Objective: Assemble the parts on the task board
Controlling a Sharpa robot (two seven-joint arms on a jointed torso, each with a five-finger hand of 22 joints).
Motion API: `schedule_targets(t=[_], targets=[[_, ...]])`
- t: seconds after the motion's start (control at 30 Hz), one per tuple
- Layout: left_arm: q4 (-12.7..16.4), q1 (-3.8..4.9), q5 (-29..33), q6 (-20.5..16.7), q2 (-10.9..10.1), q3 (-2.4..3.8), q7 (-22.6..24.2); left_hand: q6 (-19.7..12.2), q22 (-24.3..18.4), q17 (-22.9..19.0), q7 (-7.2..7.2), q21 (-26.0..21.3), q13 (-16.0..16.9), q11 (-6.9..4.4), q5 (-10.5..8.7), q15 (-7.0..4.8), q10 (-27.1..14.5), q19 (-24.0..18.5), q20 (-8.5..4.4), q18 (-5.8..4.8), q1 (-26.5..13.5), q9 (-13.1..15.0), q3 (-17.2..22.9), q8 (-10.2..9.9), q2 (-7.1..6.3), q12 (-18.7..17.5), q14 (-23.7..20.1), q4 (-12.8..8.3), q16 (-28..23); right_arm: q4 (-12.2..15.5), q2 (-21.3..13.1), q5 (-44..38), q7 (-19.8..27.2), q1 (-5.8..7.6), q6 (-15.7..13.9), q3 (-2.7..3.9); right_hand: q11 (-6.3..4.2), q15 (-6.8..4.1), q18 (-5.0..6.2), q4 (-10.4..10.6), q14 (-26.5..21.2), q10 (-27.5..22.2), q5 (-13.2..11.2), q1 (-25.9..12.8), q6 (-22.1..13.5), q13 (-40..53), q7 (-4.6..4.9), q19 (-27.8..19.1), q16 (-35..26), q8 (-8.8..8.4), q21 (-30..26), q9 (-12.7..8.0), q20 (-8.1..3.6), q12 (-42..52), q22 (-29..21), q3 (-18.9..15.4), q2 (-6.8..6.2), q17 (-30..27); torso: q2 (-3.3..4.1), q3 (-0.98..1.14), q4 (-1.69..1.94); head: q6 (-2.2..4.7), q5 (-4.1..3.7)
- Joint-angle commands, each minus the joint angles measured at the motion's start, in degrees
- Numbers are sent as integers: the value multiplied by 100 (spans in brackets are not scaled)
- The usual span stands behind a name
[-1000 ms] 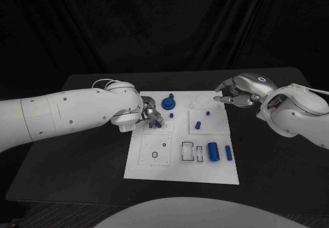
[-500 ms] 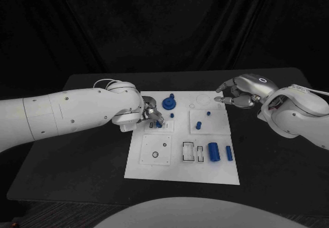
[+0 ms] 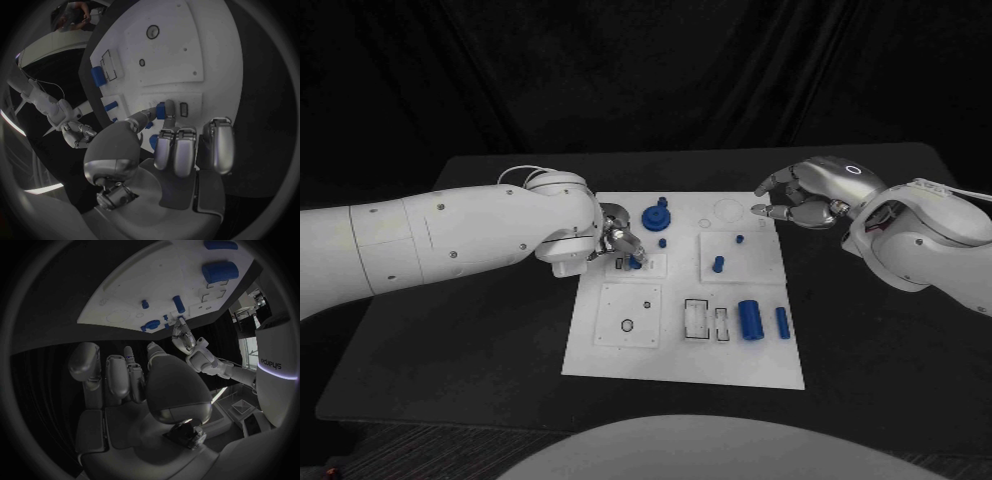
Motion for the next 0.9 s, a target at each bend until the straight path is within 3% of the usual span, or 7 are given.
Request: schedule_targets(t=[0.03, 0.1, 0.2, 0.23, 0.37, 0.6, 0.9], targets=[[5, -20, 10, 157, -1, -6, 15, -13, 801, 1510, 21, -68, 1507, 12, -769, 13, 599, -61, 28, -2, -159, -47, -282, -152, 19, 20, 606, 166, 15, 2, 2, -33, -100, -14, 36, 4, 3, 1, 78, -13, 91, -26, 27, 46, 26, 341, 15, -37, -24, -23, -11, -5, 12, -33, 740, 11, 2, -3, 3, 3, 0, -1, -5], [4, -22, 10, 182, 3, -6, 5, -40, 778, 1510, 75, -124, 1507, 60, -1191, 51, 599, -104, 57, 12, -271, -133, -603, -324, -1, 20, 606, 377, 15, 3, 2, -33, -100, -14, 38, 4, 3, 1, 78, -13, 91, -26, 27, 46, 26, 341, 15, -37, -24, -23, -11, -5, 12, -33, 740, 11, 2, -3, 2, 5, 2, -1, -11], [1, -24, 10, 210, 7, -6, -9, -57, 773, 1510, 117, -150, 1507, 99, -1413, 85, 599, -120, 86, 16, -354, -205, -828, -439, -31, 20, 606, 529, 15, 4, 1, -33, -100, -14, 40, 4, 3, 1, 78, -13, 91, -26, 27, 46, 26, 341, 15, -37, -24, -23, -11, -5, 12, -33, 740, 11, 2, -3, 2, 5, 3, -1, -12], [-1, -25, 10, 221, 8, -6, -16, -86, 767, 1510, 146, -172, 1507, 129, -1609, 111, 599, -136, 111, 20, -475, -250, -1039, -523, -79, 20, 606, 679, 15, 4, 0, -33, -99, -14, 41, 4, 3, 1, 78, -13, 91, -26, 27, 46, 26, 341, 15, -37, -24, -23, -11, -5, 12, -33, 740, 11, 2, -3, 1, 5, 3, -1, -12], [-10, -28, 10, 225, 10, -6, -31, -118, 751, 1510, 187, -225, 1507, 170, -1655, 148, 599, -177, 148, 35, -650, -292, -1418, -635, -152, 20, 606, 921, 15, 6, -2, -33, -98, -14, 46, 4, 3, 1, 78, -13, 91, -26, 27, 46, 26, 341, 15, -37, -24, -23, -11, -5, 12, -33, 740, 11, 2, -3, -3, 6, 3, -1, -11], [-39, -33, 10, 212, 6, -6, -57, -138, 768, 1510, 206, -235, 1507, 191, -1659, 170, 599, -177, 173, 36, -724, -244, -1697, -657, -117, 20, 606, 1128, 15, 4, -2, -33, -94, -15, 50, 4, 4, 1, 78, -13, 91, -27, 25, 51, 27, 340, 15, -37, -25, -25, -13, -10, 13, -35, 740, 8, 1, -4, 2, 2, -5, -1, -3], [-5, -35, 10, -3, -52, -5, -37, 55, 861, 1510, 106, -143, 1507, 108, -1659, 110, 599, -53, 139, 9, -612, 186, -1976, -276, -14, 20, 606, 1304, 15, 3, -14, -33, -88, -19, 46, 4, 4, 2, 78, -13, 91, -26, 25, 53, 29, 341, 16, -36, -27, -26, -11, -12, 13, -34, 741, 7, -1, -7, 4, 2, -2, -1, 6]])
